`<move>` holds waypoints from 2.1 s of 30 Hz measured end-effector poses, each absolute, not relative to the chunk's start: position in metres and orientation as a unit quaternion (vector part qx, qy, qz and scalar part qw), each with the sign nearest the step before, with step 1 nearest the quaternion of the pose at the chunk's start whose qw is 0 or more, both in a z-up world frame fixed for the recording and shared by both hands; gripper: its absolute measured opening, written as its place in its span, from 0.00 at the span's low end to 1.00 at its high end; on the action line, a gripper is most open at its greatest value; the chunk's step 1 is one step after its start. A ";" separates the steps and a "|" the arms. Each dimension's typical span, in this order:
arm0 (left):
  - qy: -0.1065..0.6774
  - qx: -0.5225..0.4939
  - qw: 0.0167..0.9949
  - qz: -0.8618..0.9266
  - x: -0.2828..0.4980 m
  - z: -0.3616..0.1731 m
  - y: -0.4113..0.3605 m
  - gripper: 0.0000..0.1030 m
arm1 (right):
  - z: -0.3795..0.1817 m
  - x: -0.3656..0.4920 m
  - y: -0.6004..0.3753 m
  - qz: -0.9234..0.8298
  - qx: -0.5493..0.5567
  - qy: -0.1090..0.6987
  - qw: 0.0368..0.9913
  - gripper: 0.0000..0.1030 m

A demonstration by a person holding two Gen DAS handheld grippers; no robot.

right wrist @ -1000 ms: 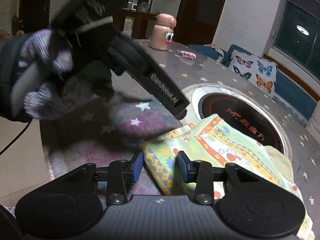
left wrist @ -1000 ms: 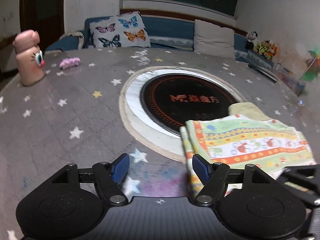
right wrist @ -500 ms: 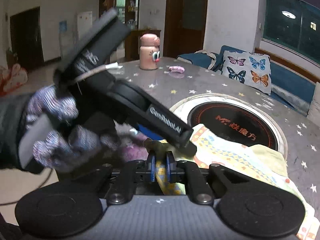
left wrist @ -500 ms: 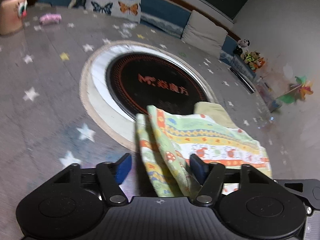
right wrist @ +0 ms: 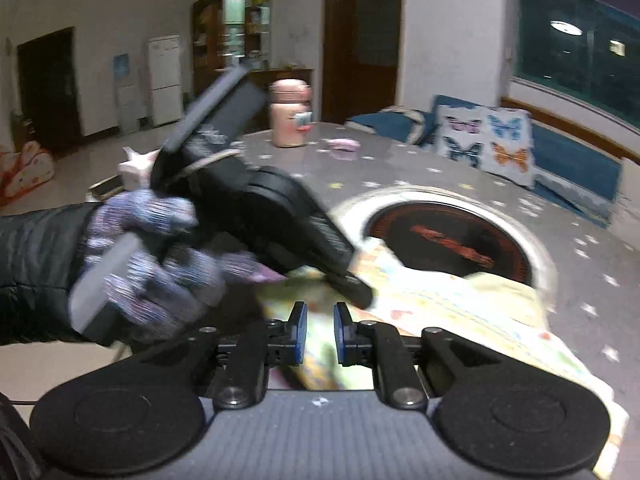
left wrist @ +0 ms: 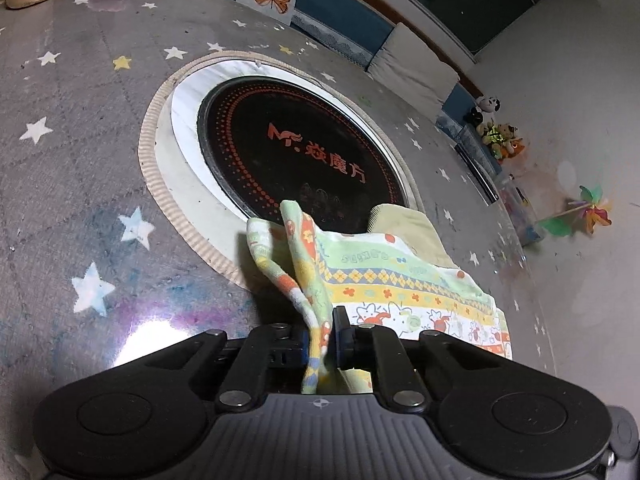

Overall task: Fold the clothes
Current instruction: 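Grasp the striped garment's side edge with the left gripper while the right gripper pinches beside it, then lift the held side edge with both grippers and fold it over the garment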

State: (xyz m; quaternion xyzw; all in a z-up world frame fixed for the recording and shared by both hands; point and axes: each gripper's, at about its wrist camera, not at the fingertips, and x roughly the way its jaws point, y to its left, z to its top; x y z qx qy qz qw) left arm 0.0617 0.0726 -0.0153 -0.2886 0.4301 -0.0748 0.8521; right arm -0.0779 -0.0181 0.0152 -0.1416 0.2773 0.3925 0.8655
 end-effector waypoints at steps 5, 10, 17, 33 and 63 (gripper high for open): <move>0.428 -0.284 0.855 -0.073 0.060 -0.016 0.072 0.12 | 0.001 -0.056 -0.065 0.283 -0.129 0.302 0.901 0.12; 0.429 -0.278 0.856 -0.072 0.060 -0.015 0.070 0.12 | -0.021 -0.042 -0.114 0.189 -0.100 0.333 0.918 0.12; 0.431 -0.267 0.860 -0.067 0.060 -0.013 0.068 0.12 | -0.030 -0.041 -0.161 0.122 -0.065 0.337 0.931 0.12; 0.419 -0.225 0.877 -0.060 0.061 -0.004 0.059 0.12 | -0.040 -0.018 -0.171 0.102 0.021 0.345 0.933 0.23; 0.344 -0.115 0.930 -0.065 0.173 0.077 0.021 0.10 | 0.045 0.075 -0.143 0.111 -0.035 0.248 0.962 0.08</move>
